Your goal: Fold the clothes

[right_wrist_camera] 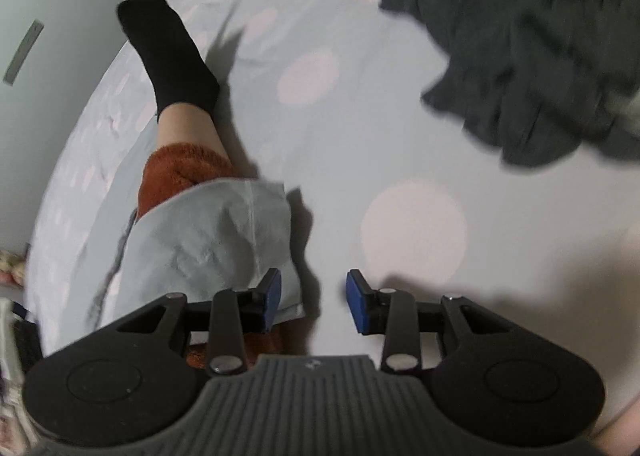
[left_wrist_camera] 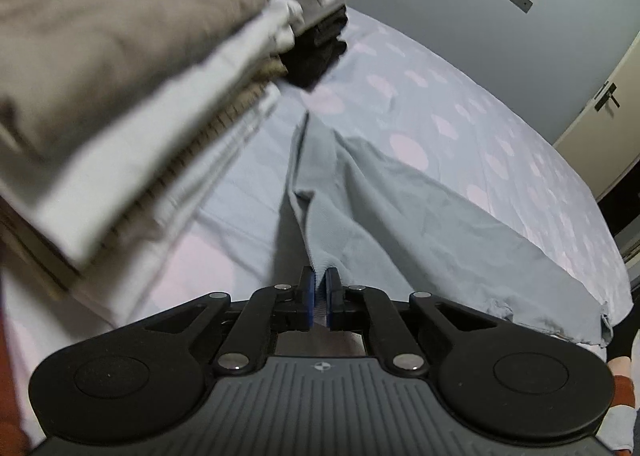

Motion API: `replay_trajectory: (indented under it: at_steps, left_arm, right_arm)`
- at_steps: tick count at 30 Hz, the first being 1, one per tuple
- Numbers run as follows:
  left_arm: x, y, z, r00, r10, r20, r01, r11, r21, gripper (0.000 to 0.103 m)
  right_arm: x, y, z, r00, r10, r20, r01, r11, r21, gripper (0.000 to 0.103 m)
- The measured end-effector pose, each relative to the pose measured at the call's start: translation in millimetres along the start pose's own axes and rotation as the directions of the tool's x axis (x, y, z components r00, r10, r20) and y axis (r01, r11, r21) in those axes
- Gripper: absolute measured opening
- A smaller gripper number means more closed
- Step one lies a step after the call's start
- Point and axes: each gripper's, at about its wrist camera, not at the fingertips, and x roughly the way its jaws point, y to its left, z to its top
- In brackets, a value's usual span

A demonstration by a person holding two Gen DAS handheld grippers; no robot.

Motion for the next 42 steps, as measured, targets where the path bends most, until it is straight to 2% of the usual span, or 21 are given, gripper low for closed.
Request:
replay_trajectory:
  at_steps: [4, 7, 8, 9, 10, 11, 13, 16, 18, 20, 22, 28, 30, 31, 32, 34, 36, 39, 42]
  left_arm:
    - [-13, 5, 8, 1.000, 0.020, 0.020, -0.021, 1.000, 0.005, 0.005]
    - [-18, 8, 13, 0.999, 0.029, 0.029, -0.029, 1.000, 0.005, 0.005]
    - [-20, 9, 14, 0.999, 0.032, 0.033, -0.032, 0.999, 0.006, 0.005]
    - [-21, 10, 15, 0.999, 0.033, 0.035, -0.033, 0.999, 0.007, 0.005]
    - [-23, 10, 16, 0.999, 0.034, 0.037, -0.034, 0.999, 0.009, 0.005]
    - [-24, 11, 17, 0.999, 0.035, 0.039, -0.035, 0.999, 0.011, 0.005]
    - [-27, 12, 20, 0.998, 0.037, 0.044, -0.038, 0.999, 0.014, 0.005]
    - [-32, 14, 23, 0.998, 0.040, 0.050, -0.041, 0.999, 0.019, 0.005]
    - [-33, 14, 25, 0.998, 0.046, 0.053, -0.047, 0.999, 0.026, 0.004]
    - [-33, 14, 25, 0.997, 0.058, 0.054, -0.060, 0.998, 0.036, 0.003]
    - [-31, 15, 25, 0.997, 0.064, 0.052, -0.065, 0.998, 0.026, 0.003]
    - [-30, 23, 23, 0.996, 0.083, 0.044, -0.083, 0.997, -0.008, 0.003]
    - [-29, 24, 20, 0.995, 0.088, 0.038, -0.088, 0.996, -0.014, 0.003]
    - [-28, 24, 19, 0.995, 0.093, 0.034, -0.093, 0.996, -0.009, 0.003]
    - [-27, 24, 18, 0.995, 0.098, 0.030, -0.098, 0.995, -0.005, 0.003]
    - [-24, 23, 16, 0.994, 0.107, 0.023, -0.107, 0.994, 0.004, 0.003]
    - [-22, 22, 16, 0.994, 0.111, 0.018, -0.112, 0.994, 0.013, 0.003]
    - [-20, 21, 18, 0.994, 0.112, 0.014, -0.113, 0.993, 0.022, 0.003]
    - [-19, 18, 20, 0.993, 0.113, 0.015, -0.113, 0.993, 0.035, 0.003]
  right_arm:
    - [21, -20, -10, 0.991, 0.130, -0.016, -0.125, 0.975, 0.183, 0.042]
    - [32, -31, -20, 0.976, 0.217, -0.005, -0.205, 0.927, 0.316, 0.042]
    - [35, -35, -23, 0.969, 0.246, 0.002, -0.230, 0.905, 0.359, 0.039]
    - [33, -35, -23, 0.967, 0.256, 0.020, -0.245, 0.897, 0.367, 0.031]
    - [29, -34, -23, 0.965, 0.260, 0.041, -0.257, 0.895, 0.365, 0.017]
    - [25, -32, -22, 0.962, 0.265, 0.062, -0.269, 0.893, 0.362, 0.010]
    - [7, -23, -15, 0.959, 0.257, 0.121, -0.282, 0.907, 0.314, 0.006]
    - [-29, 1, 2, 0.940, 0.268, 0.211, -0.314, 0.920, 0.233, 0.006]
    - [-51, 23, 18, 0.928, 0.277, 0.251, -0.322, 0.933, 0.161, 0.006]
    - [-63, 48, 36, 0.926, 0.267, 0.268, -0.301, 0.949, 0.092, 0.005]
    - [-63, 70, 53, 0.933, 0.218, 0.287, -0.244, 0.968, 0.059, 0.000]
    - [-29, 117, 101, 0.954, 0.083, 0.289, -0.097, 0.995, 0.036, 0.000]
    - [-16, 118, 102, 0.965, 0.115, 0.236, -0.115, 0.993, -0.012, 0.001]
    - [-11, 121, 100, 0.969, 0.119, 0.219, -0.112, 0.993, -0.043, 0.005]
    - [-8, 122, 96, 0.972, 0.102, 0.213, -0.084, 0.992, -0.093, 0.006]
    - [-4, 126, 87, 0.977, 0.086, 0.196, -0.040, 0.973, -0.225, 0.007]
    - [-4, 128, 71, 0.984, 0.074, 0.164, -0.007, 0.928, -0.372, 0.007]
    - [-8, 123, 46, 0.992, 0.033, 0.123, 0.039, 0.840, -0.541, 0.007]
    - [-11, 115, 20, 0.994, -0.033, 0.103, 0.095, 0.724, -0.683, 0.008]
